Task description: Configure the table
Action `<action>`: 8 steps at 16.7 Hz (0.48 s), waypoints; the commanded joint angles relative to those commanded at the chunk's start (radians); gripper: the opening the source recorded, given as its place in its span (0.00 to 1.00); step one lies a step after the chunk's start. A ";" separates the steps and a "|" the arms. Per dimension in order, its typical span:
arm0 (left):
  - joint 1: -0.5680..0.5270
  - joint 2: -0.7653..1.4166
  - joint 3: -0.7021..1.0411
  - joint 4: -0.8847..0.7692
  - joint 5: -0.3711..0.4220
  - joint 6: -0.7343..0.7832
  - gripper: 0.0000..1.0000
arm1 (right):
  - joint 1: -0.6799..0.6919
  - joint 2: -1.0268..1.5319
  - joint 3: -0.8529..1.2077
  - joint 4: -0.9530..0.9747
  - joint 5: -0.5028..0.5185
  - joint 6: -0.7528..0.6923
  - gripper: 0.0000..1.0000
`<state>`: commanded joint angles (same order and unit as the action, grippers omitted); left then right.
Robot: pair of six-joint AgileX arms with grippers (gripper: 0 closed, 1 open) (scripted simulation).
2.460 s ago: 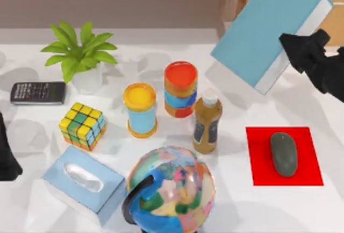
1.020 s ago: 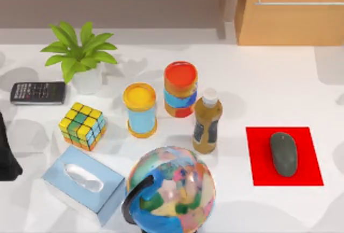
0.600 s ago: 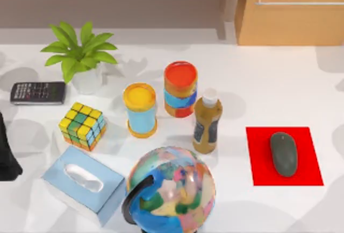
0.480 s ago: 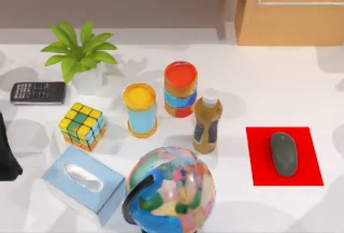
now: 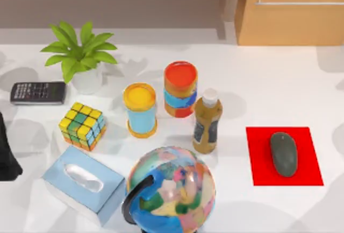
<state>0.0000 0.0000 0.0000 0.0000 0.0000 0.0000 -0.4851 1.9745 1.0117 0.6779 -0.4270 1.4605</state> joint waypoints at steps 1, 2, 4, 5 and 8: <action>0.000 0.000 0.000 0.000 0.000 0.000 1.00 | 0.000 0.000 0.000 0.000 0.000 0.000 0.60; 0.000 0.000 0.000 0.000 0.000 0.000 1.00 | 0.000 0.000 0.000 0.000 0.000 0.000 0.68; 0.000 0.000 0.000 0.000 0.000 0.000 1.00 | 0.000 0.000 0.000 0.000 0.000 0.000 0.83; 0.000 0.000 0.000 0.000 0.000 0.000 1.00 | 0.000 0.000 0.000 0.000 0.000 0.000 0.90; 0.000 0.000 0.000 0.000 0.000 0.000 1.00 | 0.000 0.000 0.000 0.000 0.000 0.000 1.00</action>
<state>0.0000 0.0000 0.0000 0.0000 0.0000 0.0000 -0.4851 1.9745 1.0117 0.6779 -0.4270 1.4605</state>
